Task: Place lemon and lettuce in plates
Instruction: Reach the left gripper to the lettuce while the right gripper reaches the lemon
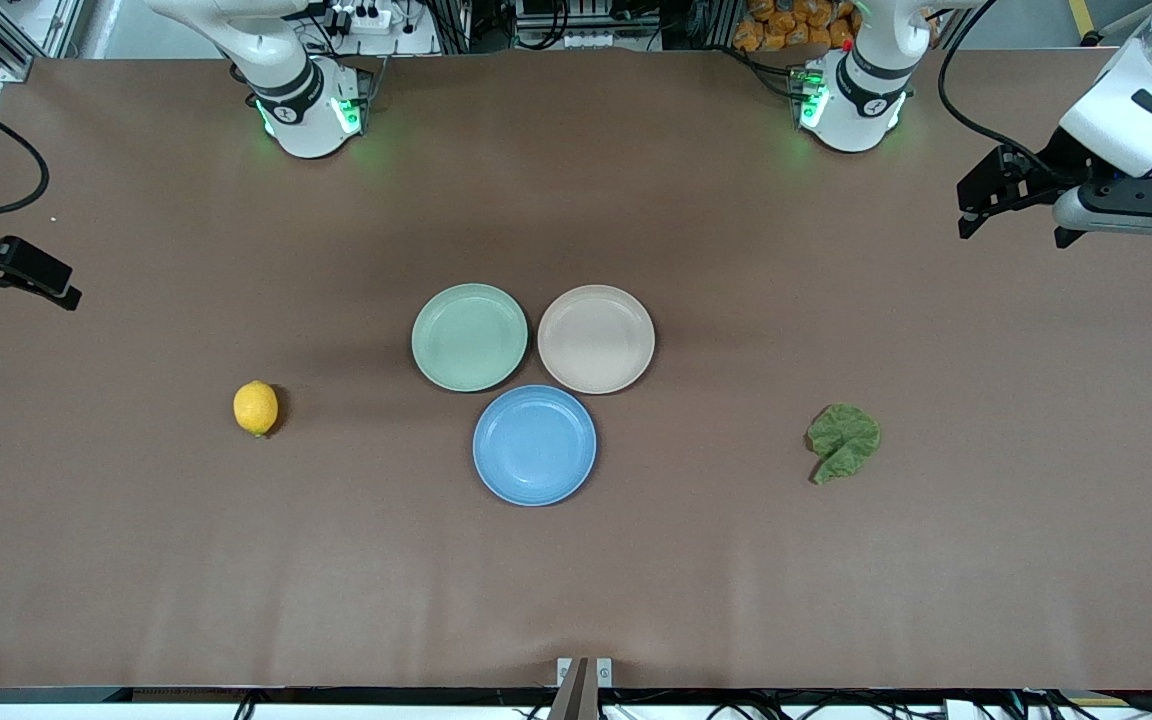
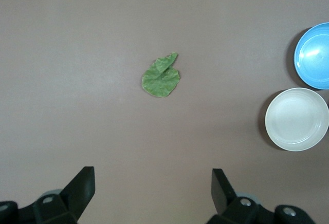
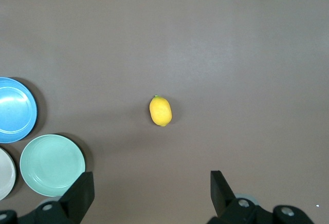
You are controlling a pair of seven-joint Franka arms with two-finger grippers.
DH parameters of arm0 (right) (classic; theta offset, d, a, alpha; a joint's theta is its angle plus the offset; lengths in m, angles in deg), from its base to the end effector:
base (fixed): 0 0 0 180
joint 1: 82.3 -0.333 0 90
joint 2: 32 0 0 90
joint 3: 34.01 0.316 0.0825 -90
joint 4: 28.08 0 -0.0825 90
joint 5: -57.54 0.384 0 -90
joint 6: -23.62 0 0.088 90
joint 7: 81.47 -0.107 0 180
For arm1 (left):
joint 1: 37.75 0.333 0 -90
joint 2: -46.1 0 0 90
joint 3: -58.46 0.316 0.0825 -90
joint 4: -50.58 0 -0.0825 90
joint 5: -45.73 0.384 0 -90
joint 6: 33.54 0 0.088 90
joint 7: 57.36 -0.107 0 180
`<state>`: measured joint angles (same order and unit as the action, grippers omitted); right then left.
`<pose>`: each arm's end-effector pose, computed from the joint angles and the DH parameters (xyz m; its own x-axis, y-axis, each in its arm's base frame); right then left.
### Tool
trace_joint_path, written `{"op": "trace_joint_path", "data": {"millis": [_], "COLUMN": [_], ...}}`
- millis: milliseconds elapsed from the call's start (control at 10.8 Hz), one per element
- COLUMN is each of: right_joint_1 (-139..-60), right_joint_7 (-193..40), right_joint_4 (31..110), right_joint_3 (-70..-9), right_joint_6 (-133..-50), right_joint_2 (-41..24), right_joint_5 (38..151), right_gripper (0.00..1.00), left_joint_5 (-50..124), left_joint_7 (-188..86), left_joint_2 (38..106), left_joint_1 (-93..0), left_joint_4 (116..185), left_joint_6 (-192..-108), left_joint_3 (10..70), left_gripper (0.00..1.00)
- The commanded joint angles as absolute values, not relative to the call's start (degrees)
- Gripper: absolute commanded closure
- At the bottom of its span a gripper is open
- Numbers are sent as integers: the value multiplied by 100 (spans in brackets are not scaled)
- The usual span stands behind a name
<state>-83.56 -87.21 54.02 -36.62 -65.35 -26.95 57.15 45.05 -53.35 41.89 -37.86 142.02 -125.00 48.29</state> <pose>0.5806 -0.0131 0.6379 0.9918 -0.1232 0.0328 -0.1235 -0.9923 0.0076 0.5252 -0.1005 0.6543 0.9914 -0.1089 0.0725 -0.1095 -0.9940 0.0040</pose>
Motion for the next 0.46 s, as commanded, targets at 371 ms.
{"op": "trace_joint_path", "data": {"millis": [371], "right_joint_1": [-8414], "right_joint_7": [-8701], "right_joint_4": [5462], "right_joint_3": [-3709], "right_joint_6": [-6498], "right_joint_2": [-2770], "right_joint_5": [5737], "right_gripper": [0], "left_joint_5": [4572], "left_joint_7": [-5411], "left_joint_2": [4425], "left_joint_1": [-3801], "left_joint_4": [14058], "left_joint_6": [-12380], "left_joint_3": [4809], "left_gripper": [0]}}
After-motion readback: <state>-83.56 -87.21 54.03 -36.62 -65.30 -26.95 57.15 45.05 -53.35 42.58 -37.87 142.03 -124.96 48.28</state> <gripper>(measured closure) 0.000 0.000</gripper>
